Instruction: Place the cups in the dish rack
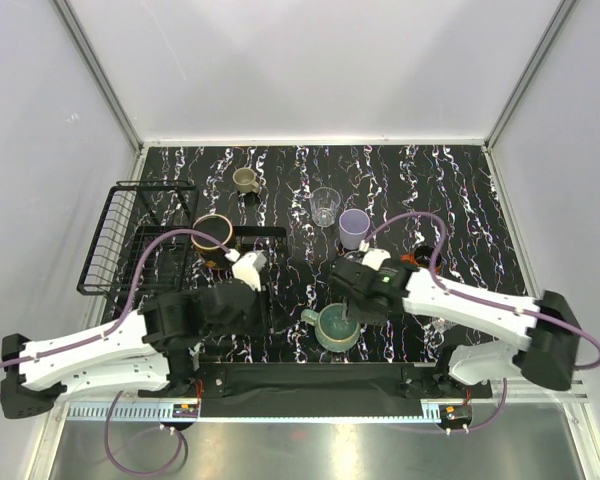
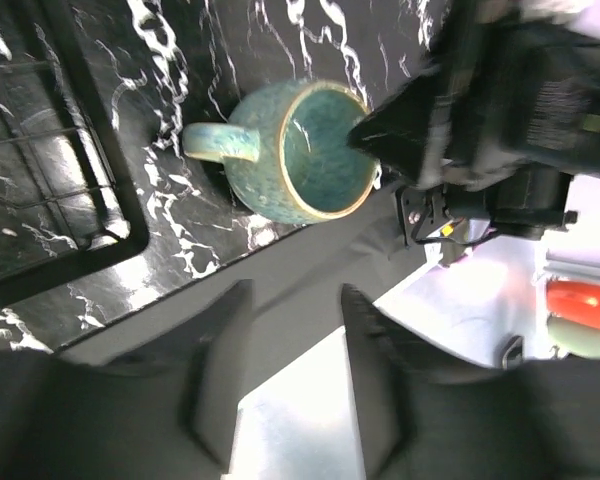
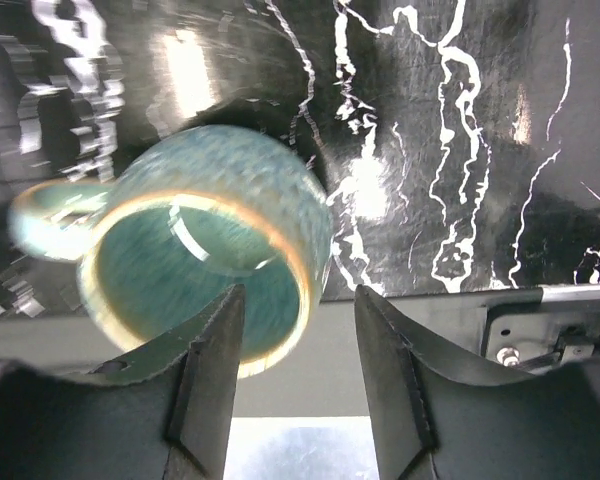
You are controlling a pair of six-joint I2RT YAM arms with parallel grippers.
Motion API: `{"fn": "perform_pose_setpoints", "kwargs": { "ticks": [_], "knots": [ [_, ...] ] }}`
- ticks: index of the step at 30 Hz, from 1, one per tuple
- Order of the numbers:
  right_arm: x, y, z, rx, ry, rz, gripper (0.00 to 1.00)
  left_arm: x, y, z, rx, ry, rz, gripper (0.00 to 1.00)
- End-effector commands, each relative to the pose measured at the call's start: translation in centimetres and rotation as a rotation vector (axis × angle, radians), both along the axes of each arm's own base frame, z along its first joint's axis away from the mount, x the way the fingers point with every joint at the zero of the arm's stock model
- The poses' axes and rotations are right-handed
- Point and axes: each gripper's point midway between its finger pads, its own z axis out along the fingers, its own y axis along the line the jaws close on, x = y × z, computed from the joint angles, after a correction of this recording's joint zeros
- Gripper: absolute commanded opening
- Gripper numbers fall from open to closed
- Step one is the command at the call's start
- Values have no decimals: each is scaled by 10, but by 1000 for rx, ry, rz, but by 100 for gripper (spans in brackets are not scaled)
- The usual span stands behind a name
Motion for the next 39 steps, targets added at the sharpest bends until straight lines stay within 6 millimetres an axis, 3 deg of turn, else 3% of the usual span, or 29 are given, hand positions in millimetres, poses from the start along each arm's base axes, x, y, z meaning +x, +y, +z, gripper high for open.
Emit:
{"fn": "perform_pose_setpoints", "kwargs": {
  "ticks": [1,3,7,8,11,17,22,27,33,39],
  "knots": [
    [9,1,50,113,-119,-2,55,-10,-19,-11,-52,61,-44,38],
    [12,-5,65,145,-172,-7,58,-13,-27,-16,-63,74,-59,36],
    [21,-23,71,109,-225,-40,56,-20,-40,-45,-1,143,-67,32],
    [25,-25,70,101,-233,-50,55,-20,-42,-60,52,169,-58,28],
    [33,-31,63,62,-229,-62,50,-17,-47,-72,109,191,-34,17],
    [48,-41,37,7,-190,-71,41,-4,-51,-99,277,194,11,17],
    [47,-35,13,29,-144,-56,39,6,-59,-106,316,175,16,16],
    [32,-26,-3,119,-88,-66,41,25,-61,-103,327,152,39,17],
    [20,-22,-11,196,-61,-62,42,48,-59,-108,332,153,44,17],
    [10,-11,-24,220,-16,-31,43,69,-72,-117,352,164,27,15]
  ]
}}
